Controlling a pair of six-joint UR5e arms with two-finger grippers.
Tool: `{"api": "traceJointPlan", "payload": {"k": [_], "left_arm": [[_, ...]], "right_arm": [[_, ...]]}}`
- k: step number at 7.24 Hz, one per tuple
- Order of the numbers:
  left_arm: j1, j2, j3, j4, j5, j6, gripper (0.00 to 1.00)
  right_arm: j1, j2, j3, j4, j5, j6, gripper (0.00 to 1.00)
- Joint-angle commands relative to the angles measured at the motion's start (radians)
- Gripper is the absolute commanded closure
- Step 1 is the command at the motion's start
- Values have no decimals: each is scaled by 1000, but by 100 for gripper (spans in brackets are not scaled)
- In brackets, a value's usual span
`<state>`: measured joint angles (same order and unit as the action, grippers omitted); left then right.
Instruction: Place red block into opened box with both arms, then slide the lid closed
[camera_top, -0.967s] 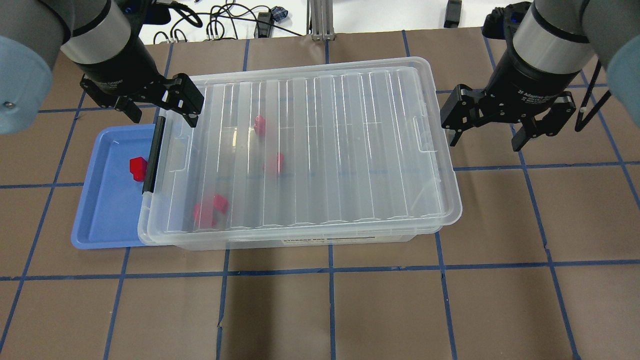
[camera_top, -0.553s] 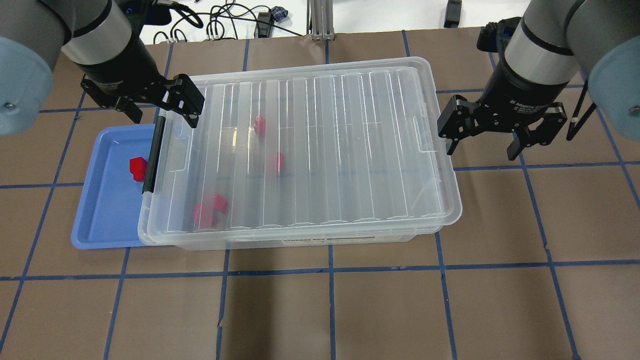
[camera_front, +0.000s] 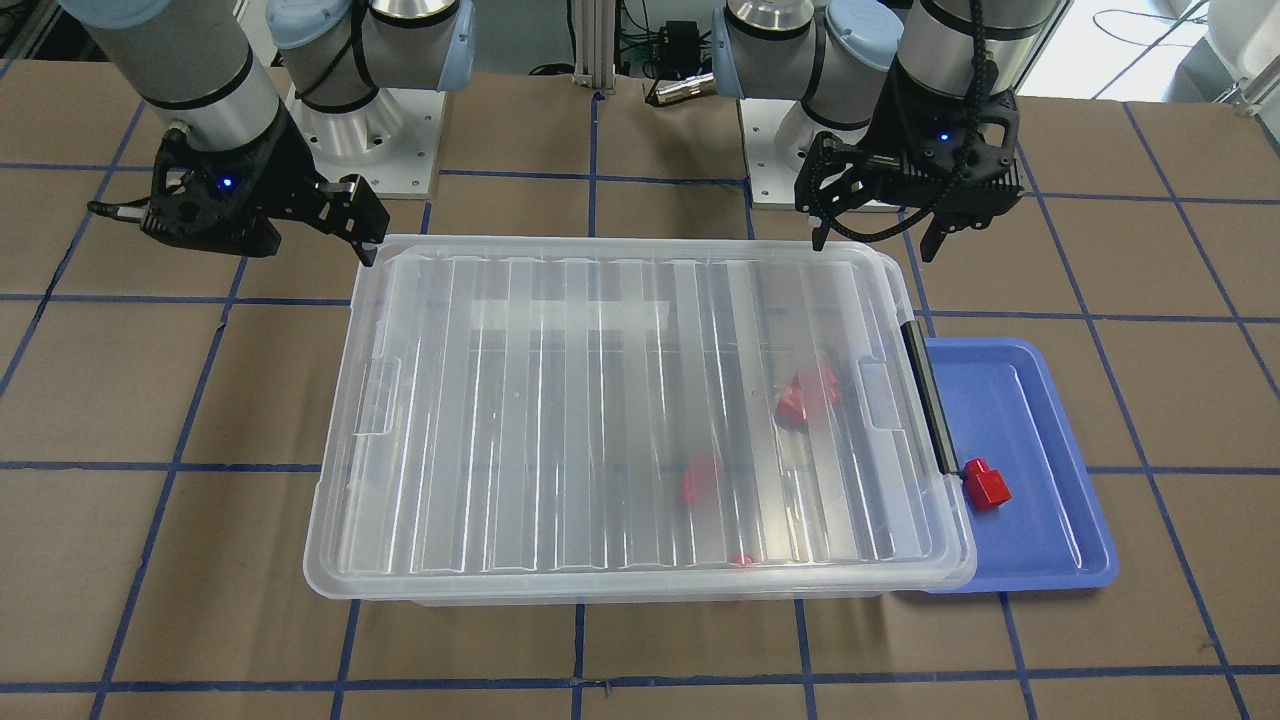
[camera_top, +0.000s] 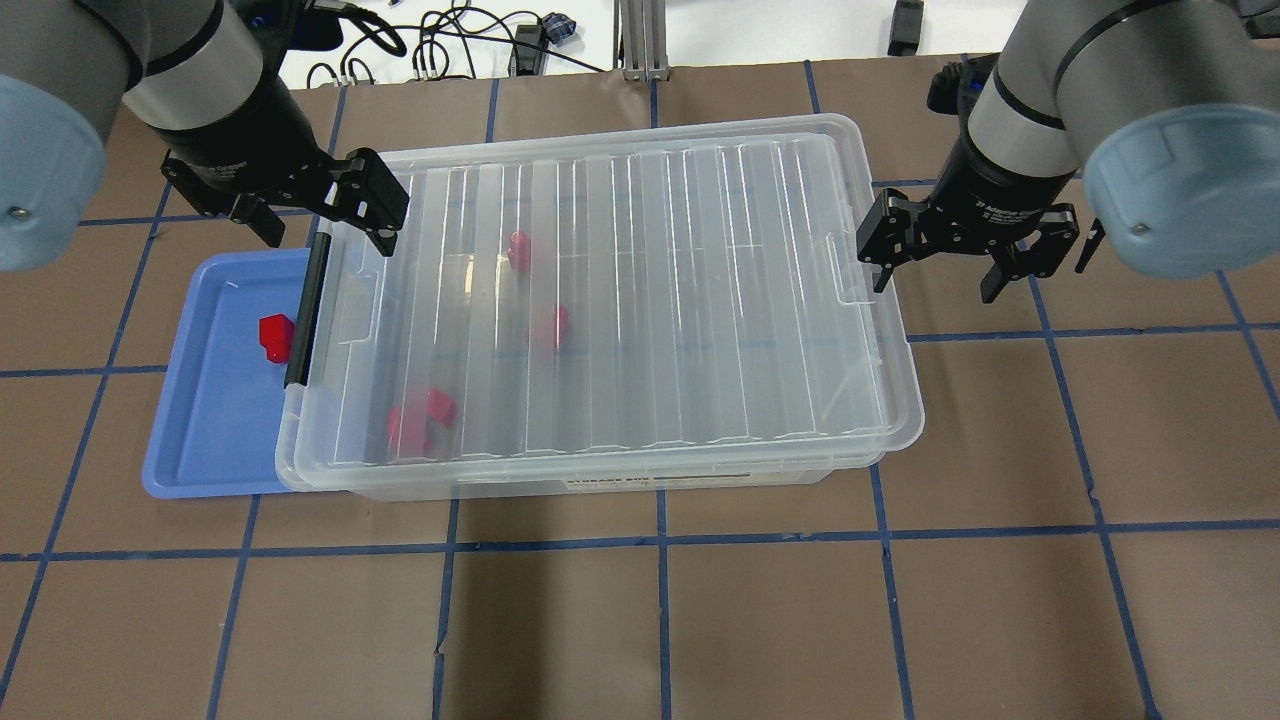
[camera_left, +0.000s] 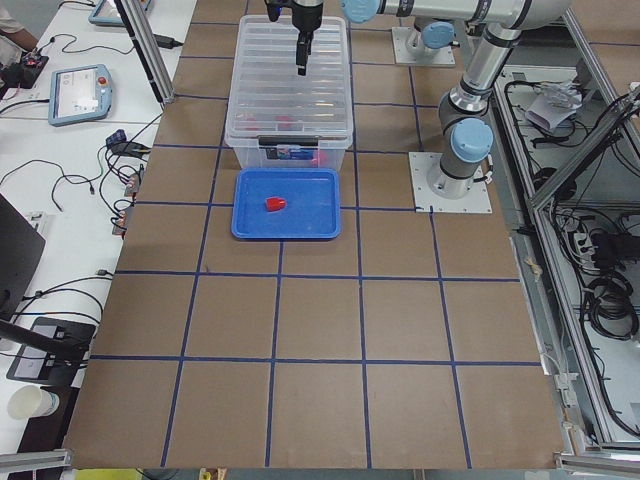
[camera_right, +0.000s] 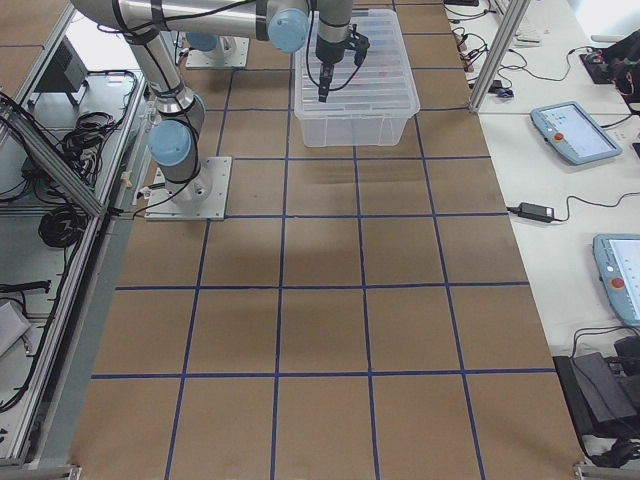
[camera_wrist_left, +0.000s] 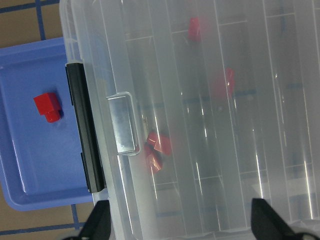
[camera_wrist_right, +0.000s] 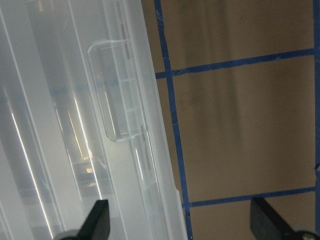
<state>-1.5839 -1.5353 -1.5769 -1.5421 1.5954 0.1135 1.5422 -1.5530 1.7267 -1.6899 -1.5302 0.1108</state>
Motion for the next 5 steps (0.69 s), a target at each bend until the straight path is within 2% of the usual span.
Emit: {"api": "traceJointPlan", "payload": {"k": [1, 2, 5], "left_arm": [[1, 0, 0, 6, 0, 0, 0], [1, 0, 0, 8, 0, 0, 0], [1, 0, -2, 10, -2, 0, 0]], "right_arm": [[-1, 68, 1, -49, 2, -9, 0], [-1, 88, -1, -104, -1, -10, 0], [-5, 134, -12, -117, -4, -3, 0]]}}
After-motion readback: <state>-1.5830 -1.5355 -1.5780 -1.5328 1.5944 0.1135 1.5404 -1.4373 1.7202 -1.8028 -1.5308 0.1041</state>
